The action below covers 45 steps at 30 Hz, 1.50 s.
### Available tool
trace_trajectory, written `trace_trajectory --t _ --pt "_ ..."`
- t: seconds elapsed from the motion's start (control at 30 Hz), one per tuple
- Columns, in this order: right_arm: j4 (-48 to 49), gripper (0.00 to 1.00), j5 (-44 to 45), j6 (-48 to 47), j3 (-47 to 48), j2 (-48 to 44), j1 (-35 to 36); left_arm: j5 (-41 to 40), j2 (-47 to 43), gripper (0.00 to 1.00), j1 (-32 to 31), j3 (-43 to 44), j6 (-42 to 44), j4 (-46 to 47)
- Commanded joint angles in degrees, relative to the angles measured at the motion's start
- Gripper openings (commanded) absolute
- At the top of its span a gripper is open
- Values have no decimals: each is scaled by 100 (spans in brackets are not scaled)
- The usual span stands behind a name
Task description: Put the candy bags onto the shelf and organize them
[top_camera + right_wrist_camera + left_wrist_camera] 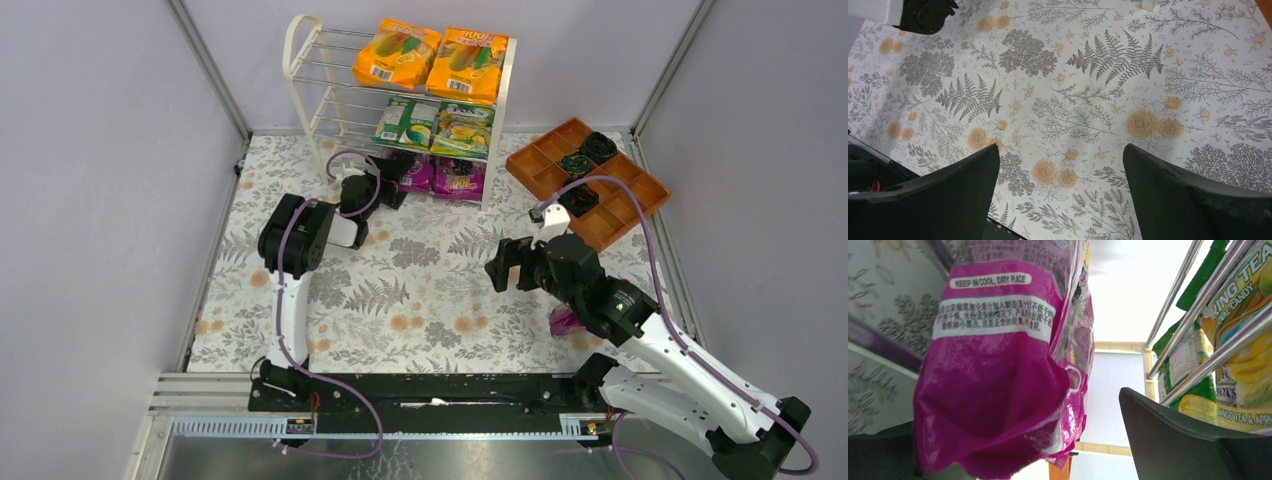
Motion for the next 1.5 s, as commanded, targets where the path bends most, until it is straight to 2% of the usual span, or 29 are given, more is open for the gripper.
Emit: trace_trajectory --t 0.0,0.23,0.37,0.6,0.63,0.7,0.77,0.87,0.97,1.1,1.13,1.2,1.27,1.33,1.47 --pt "122 100 -18 68 67 98 -22 375 -534 99 162 -346 -1 -281" --pt "-189 100 56 10 345 378 -22 841 -741 99 291 -261 48 -852" --pt "-179 100 44 33 332 400 -22 552 -1100 96 322 -727 -31 -964" --pt "-61 100 -73 93 237 464 -22 500 -1344 79 485 -862 376 -789" --pt "-68 100 -52 93 256 487 -22 514 -1317 74 489 -806 441 -806" --pt "-84 100 34 98 277 497 -22 498 -1219 61 478 -583 696 -994" --pt "-96 100 95 94 305 489 -22 525 -1023 56 463 -269 866 -1269" --pt "-124 100 123 104 350 457 -23 669 -695 47 464 121 654 -1189" --pt "-155 100 160 126 352 408 -22 703 -506 44 459 451 639 -1272" --pt "-176 100 219 164 339 390 -20 844 -474 47 428 621 600 -1456" --pt "-179 100 241 171 357 399 -17 775 -572 51 428 448 524 -1409" --pt "-205 100 271 197 412 436 -22 606 -940 68 457 -17 415 -1342" --pt "-329 100 343 240 532 503 -22 487 -1361 79 467 -557 291 -1343" --pt "-577 100 523 296 699 609 -22 419 -1856 86 406 -1065 293 -1599" --pt "-1258 100 1137 538 1082 884 -22 568 -2859 94 270 -1610 563 -2248"
